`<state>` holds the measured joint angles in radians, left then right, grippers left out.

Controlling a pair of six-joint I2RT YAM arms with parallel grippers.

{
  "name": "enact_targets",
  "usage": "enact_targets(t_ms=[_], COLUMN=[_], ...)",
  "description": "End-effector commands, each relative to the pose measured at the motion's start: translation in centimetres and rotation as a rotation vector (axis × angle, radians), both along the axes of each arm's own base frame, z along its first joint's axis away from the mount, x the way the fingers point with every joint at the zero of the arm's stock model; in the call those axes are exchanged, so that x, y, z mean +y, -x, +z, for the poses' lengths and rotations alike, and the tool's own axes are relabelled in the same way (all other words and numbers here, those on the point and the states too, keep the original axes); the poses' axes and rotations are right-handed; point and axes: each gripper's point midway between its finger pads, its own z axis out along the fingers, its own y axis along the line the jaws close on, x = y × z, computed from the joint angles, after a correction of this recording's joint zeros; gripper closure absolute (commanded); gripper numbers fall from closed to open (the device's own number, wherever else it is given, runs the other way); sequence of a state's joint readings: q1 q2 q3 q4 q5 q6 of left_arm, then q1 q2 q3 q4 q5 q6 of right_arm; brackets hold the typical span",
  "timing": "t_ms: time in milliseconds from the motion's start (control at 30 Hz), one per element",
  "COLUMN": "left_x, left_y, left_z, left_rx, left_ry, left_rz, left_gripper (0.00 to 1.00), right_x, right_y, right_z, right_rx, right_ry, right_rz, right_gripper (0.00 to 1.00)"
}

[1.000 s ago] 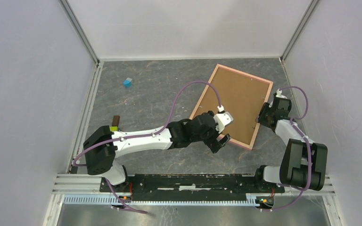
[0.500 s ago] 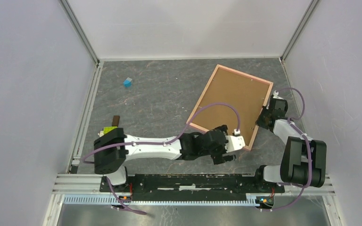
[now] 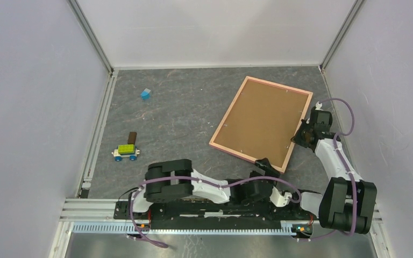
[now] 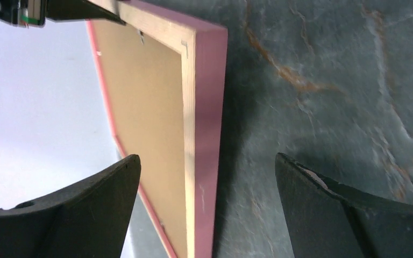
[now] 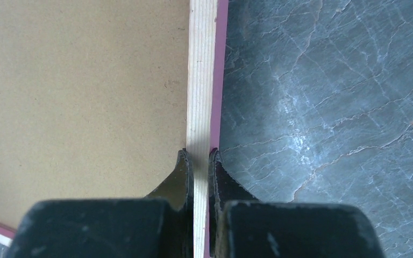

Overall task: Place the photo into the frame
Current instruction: Turn over the photo frame at the center of the board.

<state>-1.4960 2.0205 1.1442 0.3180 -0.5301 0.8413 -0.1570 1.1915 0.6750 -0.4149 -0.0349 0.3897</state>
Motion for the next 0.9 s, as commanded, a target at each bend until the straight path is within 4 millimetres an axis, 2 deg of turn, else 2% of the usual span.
enact_targets(t_ms=[0, 67, 167, 300, 333, 433, 567, 667, 733, 867], left_x=[-1.9, -2.4, -3.1, -3.6, -3.6, -3.4, -1.9, -0.5, 0.4, 2.1], left_y=[-3.2, -3.6, -3.6, -4.8, -5.1, -5.5, -5.6, -5.5, -5.5, -5.7], left_z=[4.3, 4.4, 4.2, 5.4, 5.5, 6.9, 8.7, 10.1, 11.3, 13.5], left_rx=[-0.333, -0.398, -0.407, -0.416, -0.420, -0.429, -0.411, -0.392, -0.387, -0.376], left_ry=[0.070, 0.066, 0.069, 0.096, 0.093, 0.135, 0.194, 0.235, 0.261, 0.313], left_rz=[0.108, 0.117, 0.108, 0.183, 0.203, 0.252, 0.295, 0.311, 0.328, 0.353], left_gripper=[0.00, 0.00, 0.01, 0.07, 0.12, 0.35, 0.49, 0.69, 0.82, 0.92], right_x=[1.5, 1.5, 1.8, 2.0, 2.0, 2.2, 2.1, 1.8, 1.6, 0.9], right_y=[-3.1, -3.0, -3.0, -3.0, -3.0, -2.9, -3.0, -3.3, -3.6, -4.0], right_z=[5.4, 5.8, 6.3, 7.1, 7.2, 7.7, 8.4, 9.7, 11.0, 13.5], right_rx=[-0.185, -0.193, -0.208, -0.233, -0.237, -0.252, -0.272, -0.304, -0.332, -0.359], right_ry=[-0.079, -0.082, -0.097, -0.102, -0.102, -0.104, -0.077, -0.042, -0.012, 0.086], right_rz=[0.011, 0.007, 0.015, 0.016, 0.017, 0.028, 0.059, 0.084, 0.108, 0.173], right_gripper=[1.00, 1.00, 1.00, 1.00, 1.00, 1.00, 0.98, 0.83, 0.64, 0.27])
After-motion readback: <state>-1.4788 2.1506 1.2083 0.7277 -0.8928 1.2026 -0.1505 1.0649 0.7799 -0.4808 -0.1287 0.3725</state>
